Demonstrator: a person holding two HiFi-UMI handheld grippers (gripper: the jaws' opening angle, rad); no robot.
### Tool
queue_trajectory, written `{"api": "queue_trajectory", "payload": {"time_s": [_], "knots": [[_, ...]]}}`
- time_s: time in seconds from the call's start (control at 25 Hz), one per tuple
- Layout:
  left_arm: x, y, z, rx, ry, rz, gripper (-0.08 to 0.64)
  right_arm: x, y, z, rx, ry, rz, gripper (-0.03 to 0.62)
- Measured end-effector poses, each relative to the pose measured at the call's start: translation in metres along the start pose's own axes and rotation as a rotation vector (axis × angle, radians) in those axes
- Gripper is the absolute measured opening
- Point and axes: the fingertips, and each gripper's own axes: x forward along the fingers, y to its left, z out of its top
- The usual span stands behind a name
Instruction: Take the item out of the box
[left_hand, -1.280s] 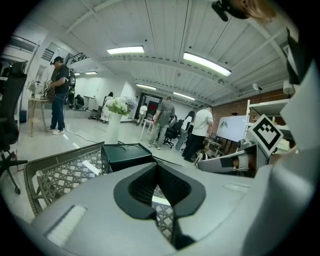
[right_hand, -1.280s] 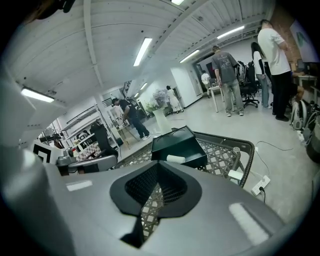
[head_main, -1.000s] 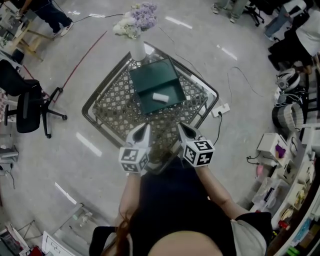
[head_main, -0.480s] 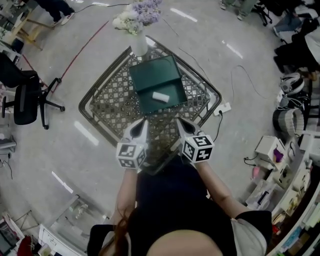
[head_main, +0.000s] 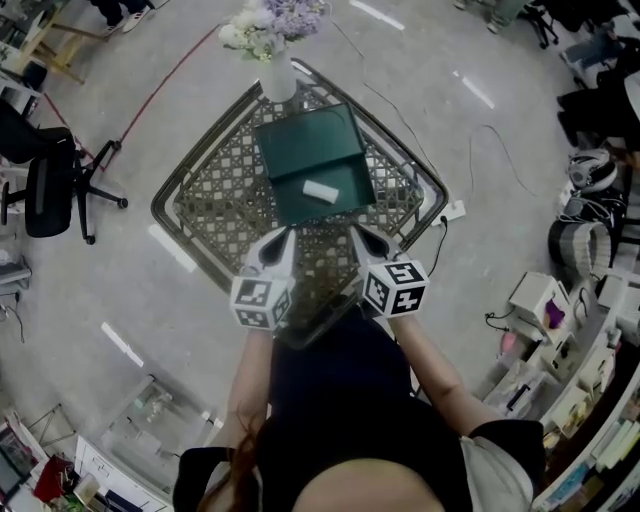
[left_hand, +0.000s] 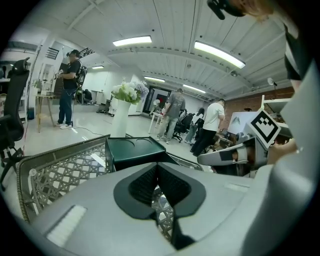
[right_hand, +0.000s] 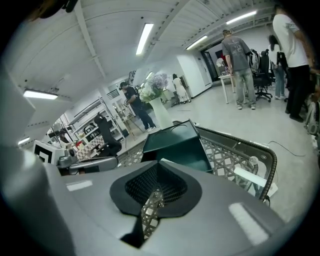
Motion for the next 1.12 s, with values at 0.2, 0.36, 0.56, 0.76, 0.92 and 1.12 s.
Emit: {"api": "queue_trajectory", "payload": {"time_s": [0.2,0.36,0.56,0.76,0.92,1.12], "knots": [[0.013,0.003,0.0,0.004,0.013,0.002,0.008,0.009,-0.004,0.003,0.015,0.028,0.028,0.0],[0.024,0.008,-0.001,0.013,0.014,0.01,0.008,0.019,-0.008,0.006,-0.004,0.053,0.046,0.001],[0.034,0.013,0.001,0.01,0.011,0.016,0.008,0.032,-0.01,0.009,-0.036,0.09,0.071,0.002],[0.045,0.022,0.005,0.019,0.006,0.026,0.008,0.047,-0.011,0.016,-0.113,0.113,0.079,0.002],[0.05,0.028,0.005,0.035,0.008,0.03,0.008,0.059,-0.011,0.018,-0.16,0.128,0.082,0.002],[0.051,0.035,0.006,0.032,0.013,0.024,0.008,0.071,-0.005,0.022,-0.206,0.146,0.088,0.002]]}}
